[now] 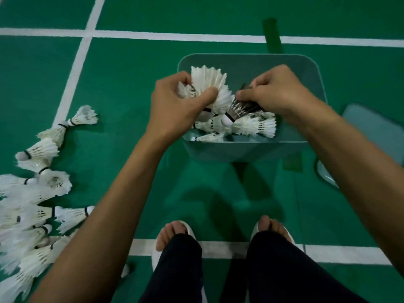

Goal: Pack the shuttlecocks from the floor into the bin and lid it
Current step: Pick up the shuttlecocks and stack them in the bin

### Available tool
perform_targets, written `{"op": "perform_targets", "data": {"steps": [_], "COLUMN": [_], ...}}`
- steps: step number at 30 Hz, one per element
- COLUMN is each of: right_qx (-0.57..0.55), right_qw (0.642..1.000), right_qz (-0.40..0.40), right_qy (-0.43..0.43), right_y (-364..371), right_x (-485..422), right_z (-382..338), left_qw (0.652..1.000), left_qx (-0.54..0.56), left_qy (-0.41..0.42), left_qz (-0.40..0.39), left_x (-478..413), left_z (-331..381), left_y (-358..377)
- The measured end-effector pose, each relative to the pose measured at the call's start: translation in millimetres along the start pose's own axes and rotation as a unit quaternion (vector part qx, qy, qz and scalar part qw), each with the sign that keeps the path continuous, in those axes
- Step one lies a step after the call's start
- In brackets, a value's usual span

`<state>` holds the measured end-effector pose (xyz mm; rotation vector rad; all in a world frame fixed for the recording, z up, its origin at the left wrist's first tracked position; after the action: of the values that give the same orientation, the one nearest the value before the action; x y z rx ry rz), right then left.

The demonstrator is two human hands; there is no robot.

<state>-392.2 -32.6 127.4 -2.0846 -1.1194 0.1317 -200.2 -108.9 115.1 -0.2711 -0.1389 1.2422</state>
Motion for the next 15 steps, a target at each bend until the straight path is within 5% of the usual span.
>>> {"op": "perform_targets", "data": {"steps": [6, 15], "right_qx": [0.180, 0.107], "right_qw": [0.981, 0.977], "right_qz": [0.073, -0.129], "right_qy": [0.012, 0.131], "right_y": [-17, 29], "right_x": [-19, -53], "right_z": [48, 74], "left_qw": [0.991, 0.942], "left_qx": [-0.070, -0.025], "left_qy": [-0.050, -0.328], "left_qz": [-0.105, -0.063], "left_x": [-10, -42], "left_z": [-6, -62], "left_y": [57, 75]}}
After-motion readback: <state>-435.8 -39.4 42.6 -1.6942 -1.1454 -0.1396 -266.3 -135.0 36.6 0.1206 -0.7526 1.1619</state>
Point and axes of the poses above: each hand's wrist, its own x-axis away from the middle knuckle, its own y-axis out of the palm, z = x × y, the point moved 4 cm from there along -x, towards the middle knuckle, and after that the axes turned 7 degrees about z, right-handed, at the moved point
